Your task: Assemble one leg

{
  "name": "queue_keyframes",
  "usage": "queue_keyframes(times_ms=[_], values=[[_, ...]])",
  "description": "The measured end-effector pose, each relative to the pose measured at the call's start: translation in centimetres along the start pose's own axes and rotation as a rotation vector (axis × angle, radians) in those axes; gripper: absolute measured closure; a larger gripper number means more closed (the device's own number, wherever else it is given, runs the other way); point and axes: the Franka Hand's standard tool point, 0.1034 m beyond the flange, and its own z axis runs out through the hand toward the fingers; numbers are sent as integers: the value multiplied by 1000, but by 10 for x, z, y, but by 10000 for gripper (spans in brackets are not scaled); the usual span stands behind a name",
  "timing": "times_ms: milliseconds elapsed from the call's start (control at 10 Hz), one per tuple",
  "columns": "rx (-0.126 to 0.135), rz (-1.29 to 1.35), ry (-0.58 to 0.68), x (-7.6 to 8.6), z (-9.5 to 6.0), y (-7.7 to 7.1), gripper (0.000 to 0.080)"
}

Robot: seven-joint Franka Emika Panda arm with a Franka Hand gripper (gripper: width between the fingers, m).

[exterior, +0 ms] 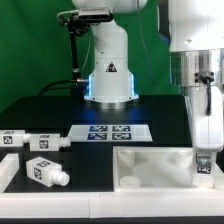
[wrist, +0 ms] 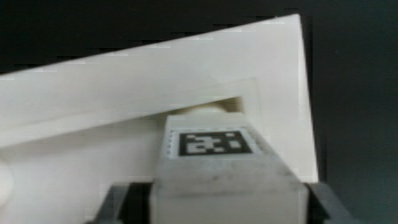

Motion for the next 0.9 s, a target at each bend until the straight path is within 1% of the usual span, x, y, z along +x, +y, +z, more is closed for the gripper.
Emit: queue_keyframes(times_ms=[100,200,300,400,500,800,900], values=[[0,-123,5,0,0,0,231],[-1,-274,6,-3,0,1,231],[-3,-401,1,-8,0,3,161],[2,-614,-1,-10,1,4,161],[1,-678,-1,-11,3,8,153],[0,-818,0,-9,3,7,151],[-4,-988,9,-7,2,5,151]])
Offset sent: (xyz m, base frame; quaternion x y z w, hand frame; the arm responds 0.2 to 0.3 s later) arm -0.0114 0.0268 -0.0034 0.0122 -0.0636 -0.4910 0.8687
